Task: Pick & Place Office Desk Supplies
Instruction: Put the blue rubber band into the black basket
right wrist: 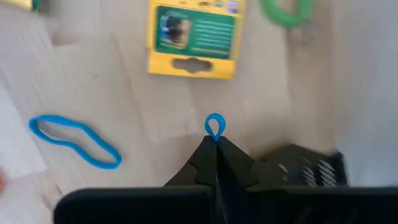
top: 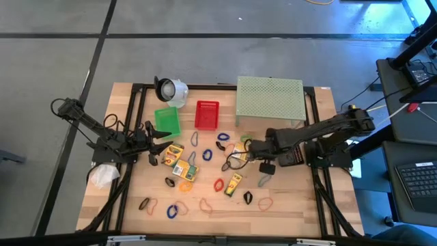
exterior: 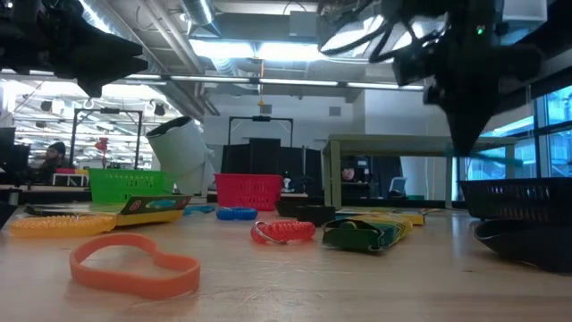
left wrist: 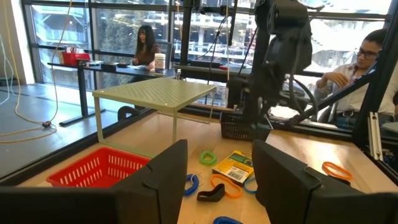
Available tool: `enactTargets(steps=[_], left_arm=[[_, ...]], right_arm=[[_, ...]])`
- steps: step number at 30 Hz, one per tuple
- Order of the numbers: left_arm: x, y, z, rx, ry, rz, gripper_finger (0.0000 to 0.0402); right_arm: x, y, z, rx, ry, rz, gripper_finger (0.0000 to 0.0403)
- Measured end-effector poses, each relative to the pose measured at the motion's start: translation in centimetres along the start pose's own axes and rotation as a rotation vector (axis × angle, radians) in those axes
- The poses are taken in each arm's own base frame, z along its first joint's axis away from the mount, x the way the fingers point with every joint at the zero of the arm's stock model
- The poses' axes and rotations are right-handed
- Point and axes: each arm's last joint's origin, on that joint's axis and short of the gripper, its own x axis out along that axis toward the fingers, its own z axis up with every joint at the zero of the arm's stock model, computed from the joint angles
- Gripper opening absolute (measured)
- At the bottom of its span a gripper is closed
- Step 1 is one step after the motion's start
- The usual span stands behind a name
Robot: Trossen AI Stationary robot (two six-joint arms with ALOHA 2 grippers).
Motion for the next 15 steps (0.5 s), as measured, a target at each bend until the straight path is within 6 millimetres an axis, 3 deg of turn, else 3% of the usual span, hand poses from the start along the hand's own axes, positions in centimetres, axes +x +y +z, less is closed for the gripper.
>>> enactTargets(steps=[9, 15], left_arm=[[0.0, 0.0, 0.0, -0.003, 0.0, 0.0, 0.0174], [0.0, 0.0, 0.1, -0.014, -0.006, 0.004, 0.0177]], right_arm=[[-4.6, -2.6, -3.3, 0.171, -0.164, -0.001, 0.0], [-3.6, -4.0, -6.7, 0.28, -0.166, 0.012, 0.0]])
